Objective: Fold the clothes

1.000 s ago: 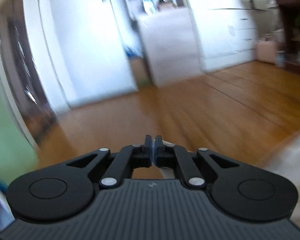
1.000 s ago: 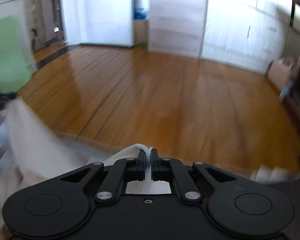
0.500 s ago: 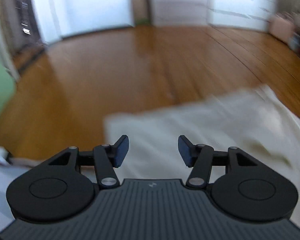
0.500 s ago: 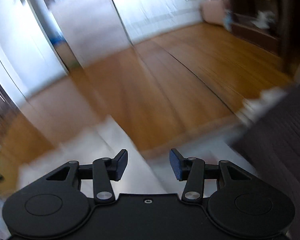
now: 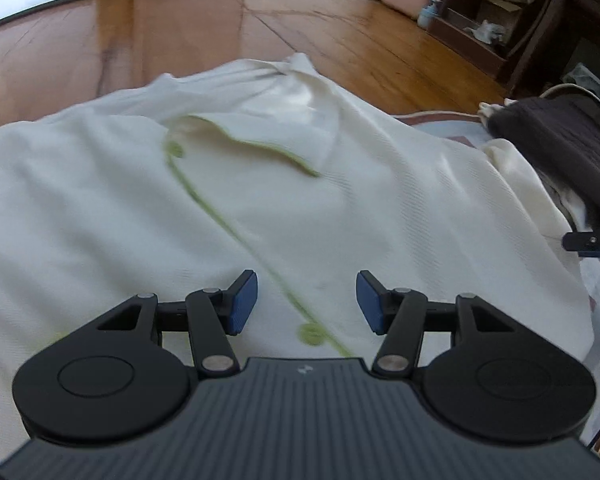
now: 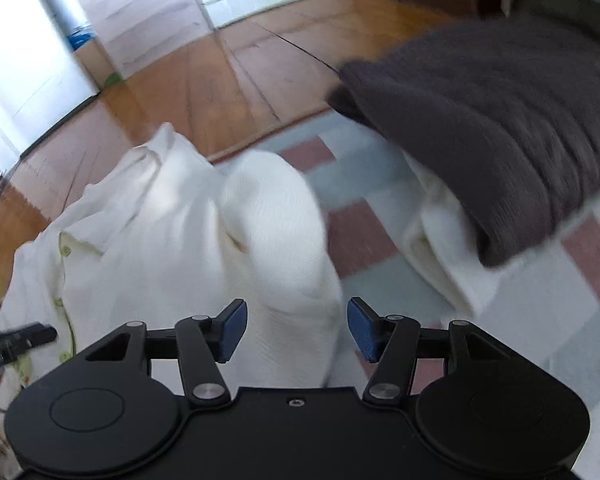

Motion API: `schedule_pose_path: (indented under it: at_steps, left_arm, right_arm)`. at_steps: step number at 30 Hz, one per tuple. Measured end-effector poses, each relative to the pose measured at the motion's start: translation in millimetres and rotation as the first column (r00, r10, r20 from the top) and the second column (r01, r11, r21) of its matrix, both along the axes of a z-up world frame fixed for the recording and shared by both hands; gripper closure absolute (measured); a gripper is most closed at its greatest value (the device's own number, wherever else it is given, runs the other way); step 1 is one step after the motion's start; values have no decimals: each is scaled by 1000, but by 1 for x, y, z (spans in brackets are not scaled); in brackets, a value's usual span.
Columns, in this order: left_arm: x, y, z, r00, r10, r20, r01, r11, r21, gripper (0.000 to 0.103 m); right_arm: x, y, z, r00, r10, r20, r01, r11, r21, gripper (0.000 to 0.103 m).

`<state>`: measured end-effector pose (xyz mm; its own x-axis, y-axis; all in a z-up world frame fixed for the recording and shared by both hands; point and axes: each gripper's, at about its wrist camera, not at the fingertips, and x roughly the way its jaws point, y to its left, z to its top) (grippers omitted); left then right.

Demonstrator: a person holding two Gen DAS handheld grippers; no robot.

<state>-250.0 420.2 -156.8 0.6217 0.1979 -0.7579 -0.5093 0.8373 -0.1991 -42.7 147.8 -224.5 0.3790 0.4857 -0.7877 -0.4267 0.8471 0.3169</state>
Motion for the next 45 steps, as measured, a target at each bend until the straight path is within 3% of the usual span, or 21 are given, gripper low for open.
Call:
schedule_pose_path:
  at_steps: [5, 8, 10, 11, 12, 14, 17, 20, 23, 25, 28, 29, 30, 32, 36, 39, 40, 42, 44, 45]
  left_arm:
    - [4, -14, -4, 999, -53, 2, 52, 995, 90, 49]
    - [-1, -14, -9, 998, -55, 7, 54, 992, 117, 49]
    - [0, -11, -11, 998, -51, 30, 47, 993, 109, 49]
    - [0, -9, -11, 998, -49, 42, 44, 993, 105, 49]
    - [1, -8, -12, 998, -46, 51, 41, 994, 101, 49]
    - [-1, -6, -9, 996, -47, 82, 41, 996, 77, 49]
    - [-3, -4, -2, 992, -54, 111, 48, 997, 52, 49]
    - [-9, 1, 8, 986, -40, 163, 38, 999, 15, 49]
    - [-18, 12, 12, 976, -9, 217, 21, 998, -56, 48]
    - [-21, 20, 10, 975, 17, 221, 4, 995, -96, 47]
    - [-20, 28, 6, 979, 44, 201, -21, 993, -117, 47]
    - [-18, 27, 4, 980, 29, 194, -7, 993, -114, 47]
    - [-15, 23, 3, 982, 4, 189, 16, 994, -109, 47]
    - [-8, 16, 1, 983, -44, 178, 63, 993, -98, 46]
    - [5, 3, -3, 978, -142, 155, 155, 985, -79, 44]
    - [14, -8, -6, 967, -214, 136, 224, 972, -66, 44]
    - [19, -16, -7, 959, -256, 118, 261, 965, -24, 44]
    - [29, -36, -9, 939, -339, 56, 333, 938, 96, 33]
    - [41, -49, -20, 940, -339, -40, 340, 921, 190, 26]
    - [43, -50, -23, 943, -328, -53, 332, 921, 202, 28]
  right_arm:
    - [8, -5, -18, 998, -18, -59, 18, 1000, -4, 37]
    - [7, -7, -35, 988, -9, -153, 25, 994, 105, 36]
    - [0, -5, -37, 991, -3, -132, 25, 987, 162, 53]
    - [-3, -3, -36, 994, 20, -110, -1, 985, 170, 84]
    - [-6, -1, -33, 996, 38, -84, -23, 985, 170, 95]
    - [-12, 2, -24, 999, 36, 3, -36, 984, 174, 95]
    - [-23, 13, -9, 997, 46, 65, -60, 969, 239, 95]
    - [-44, 37, 8, 985, 142, 99, -166, 934, 315, 95]
    - [-77, 75, 15, 936, 347, 60, -341, 850, 401, 95]
    - [-100, 103, 8, 866, 500, 0, -453, 784, 424, 95]
    - [-131, 137, -7, 771, 637, -15, -615, 751, 242, 94]
    - [-135, 142, -11, 760, 649, -23, -635, 750, 183, 91]
    - [-134, 143, -15, 762, 646, -37, -634, 757, 158, 91]
    - [-122, 135, -16, 787, 611, -88, -586, 783, 207, 89]
    - [-93, 108, -4, 845, 514, -145, -453, 834, 316, 67]
    - [-67, 82, 2, 896, 398, -199, -291, 863, 413, 57]
    - [-58, 74, 0, 902, 353, -248, -208, 860, 466, 57]
    - [-45, 64, -6, 903, 288, -318, -93, 855, 510, 57]
    - [-43, 65, -9, 915, 246, -320, -66, 873, 483, 56]
    - [-43, 67, -9, 919, 238, -315, -71, 884, 462, 56]
